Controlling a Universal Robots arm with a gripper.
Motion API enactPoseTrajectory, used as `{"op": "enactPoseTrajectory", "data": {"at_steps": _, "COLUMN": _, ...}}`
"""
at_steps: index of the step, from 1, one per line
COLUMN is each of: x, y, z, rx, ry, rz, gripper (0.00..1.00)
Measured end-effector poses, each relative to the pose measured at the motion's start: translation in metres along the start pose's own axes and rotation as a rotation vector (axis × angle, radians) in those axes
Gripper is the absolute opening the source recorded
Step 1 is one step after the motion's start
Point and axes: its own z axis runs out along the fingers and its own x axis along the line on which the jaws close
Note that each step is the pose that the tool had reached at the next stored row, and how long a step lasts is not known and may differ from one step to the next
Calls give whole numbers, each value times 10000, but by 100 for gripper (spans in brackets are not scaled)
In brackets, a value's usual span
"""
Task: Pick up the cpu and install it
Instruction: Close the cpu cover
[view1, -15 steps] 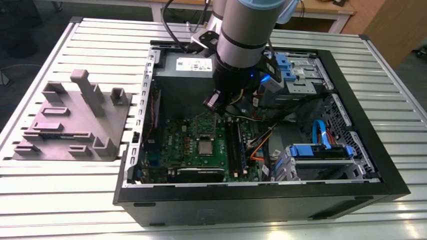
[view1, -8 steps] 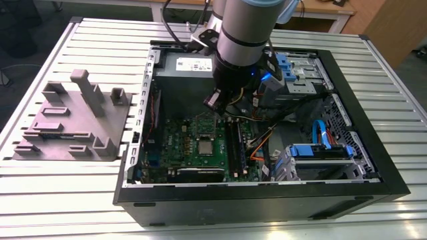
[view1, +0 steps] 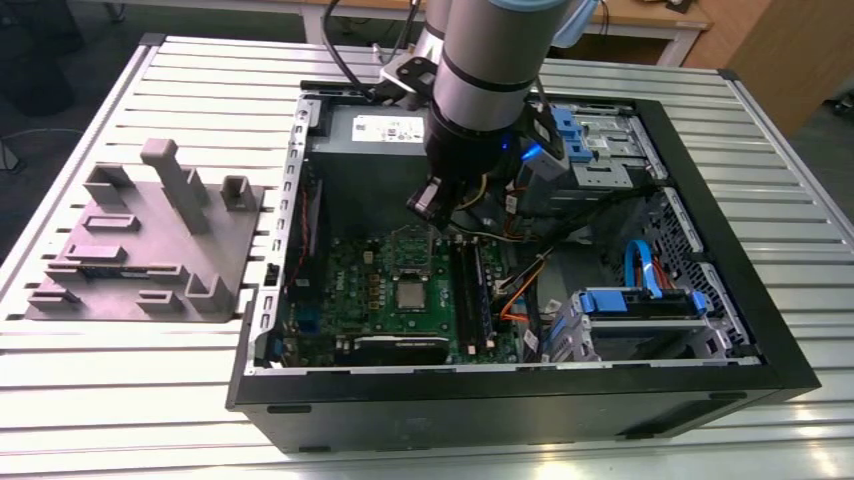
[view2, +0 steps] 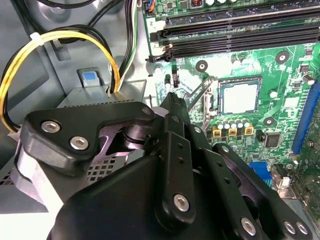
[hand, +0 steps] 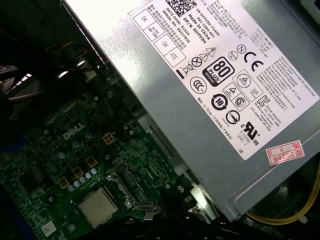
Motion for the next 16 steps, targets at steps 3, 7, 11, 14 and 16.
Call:
{"op": "enactPoseTrajectory", "data": {"at_steps": 3, "x": 2, "y": 3, "z": -5, "rx": -5, "ry": -3, "rz": -31, "gripper": 10}}
{"op": "enactPoseTrajectory", "data": {"at_steps": 7, "x": 3, "y": 6, "z": -12, "rx": -11, "ry": -8, "rz": -52, "gripper": 10}}
{"op": "enactPoseTrajectory", "data": {"at_steps": 11, "x": 9, "y": 13, "z": -18, "rx": -15, "ry": -13, "rz": -69, "gripper": 10}}
{"op": "enactPoseTrajectory", "data": {"at_steps": 14, "x": 23, "y": 20, "z": -18, "rx": -11, "ry": -13, "rz": -91, "gripper": 10}}
{"op": "enactPoseTrajectory", "data": {"at_steps": 16, "x": 34, "y": 18, "z": -18, "rx": -11, "ry": -11, "rz": -112, "gripper": 10}}
